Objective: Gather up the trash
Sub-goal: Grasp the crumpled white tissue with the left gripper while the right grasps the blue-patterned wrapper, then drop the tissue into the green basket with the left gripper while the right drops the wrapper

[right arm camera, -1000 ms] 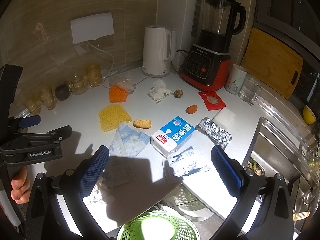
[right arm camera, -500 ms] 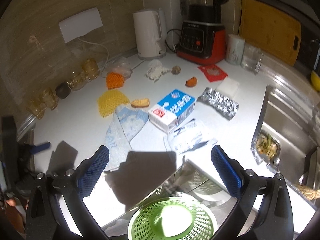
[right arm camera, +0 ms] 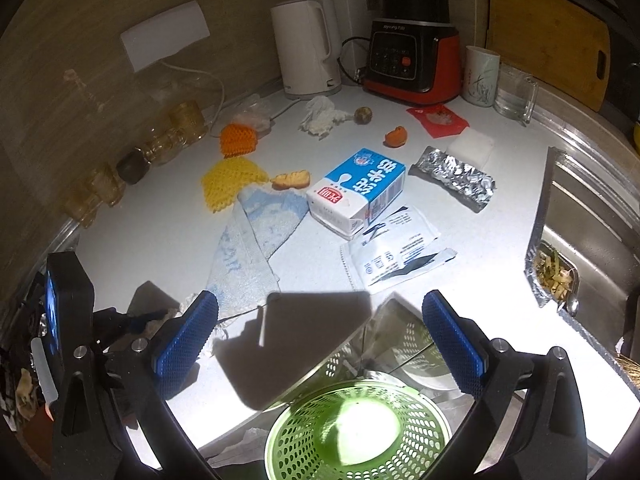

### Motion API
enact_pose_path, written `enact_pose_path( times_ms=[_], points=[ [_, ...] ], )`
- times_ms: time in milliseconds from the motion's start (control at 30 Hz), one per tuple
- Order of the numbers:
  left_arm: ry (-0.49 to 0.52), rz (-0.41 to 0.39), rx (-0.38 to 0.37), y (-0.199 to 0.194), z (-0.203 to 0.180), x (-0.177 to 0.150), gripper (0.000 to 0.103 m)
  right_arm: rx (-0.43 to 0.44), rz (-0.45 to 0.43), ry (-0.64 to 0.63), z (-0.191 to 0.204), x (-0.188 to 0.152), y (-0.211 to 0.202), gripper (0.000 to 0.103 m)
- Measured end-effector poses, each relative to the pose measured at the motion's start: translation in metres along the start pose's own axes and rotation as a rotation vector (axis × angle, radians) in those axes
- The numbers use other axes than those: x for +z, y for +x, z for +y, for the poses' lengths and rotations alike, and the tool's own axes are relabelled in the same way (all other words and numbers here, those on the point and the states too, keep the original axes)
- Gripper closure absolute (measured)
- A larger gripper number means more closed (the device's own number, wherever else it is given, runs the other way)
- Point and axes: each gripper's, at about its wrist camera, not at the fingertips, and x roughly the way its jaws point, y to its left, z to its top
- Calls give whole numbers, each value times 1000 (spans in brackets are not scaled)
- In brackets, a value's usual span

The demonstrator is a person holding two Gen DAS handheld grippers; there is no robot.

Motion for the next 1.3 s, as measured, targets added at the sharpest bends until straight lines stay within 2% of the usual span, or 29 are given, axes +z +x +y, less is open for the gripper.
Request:
enact_pose_path(
  times_ms=[67,200,300,500,567,633,667,700,733,800,933,1033,1200,1300],
  points=[
    [-10,-4,-7,-4,1,-2,73,36,22,4,7,1,12,2],
    [-37,-19,-8,-22,8,-6,75,73,68,-30,32,4,45,2],
    [-54,-53,4,-44,15,-10,75,47,103,-85,57,8,78,2],
    [-80,-126,50,-94,33,-27,74,10,159,-118,85,20,131,2],
    [-85,-133,55,-102,35,-31,74,-7,164,-145,92,20,142,13],
    [-86,-137,54,-107,37,-35,74,8,181,-151,94,19,147,52],
    [-86,-137,54,-109,37,-38,74,14,191,-151,94,17,148,56],
    [-85,-136,48,-111,37,-40,74,15,179,-159,93,15,145,64],
    [-81,-134,39,-110,36,-39,74,19,175,-167,92,12,142,79],
    [-68,-130,23,-108,32,-36,74,49,177,-154,86,8,134,87],
    [-13,-126,-12,-107,18,-34,74,114,167,-97,63,-6,103,89],
    [38,-116,-63,-106,2,-30,74,160,148,-58,40,-25,62,89],
    [147,-73,-204,-95,-40,-23,73,138,131,21,-10,-67,-14,89],
    [229,-49,-241,-86,-69,-21,73,85,144,58,-32,-91,-41,89]
  ],
)
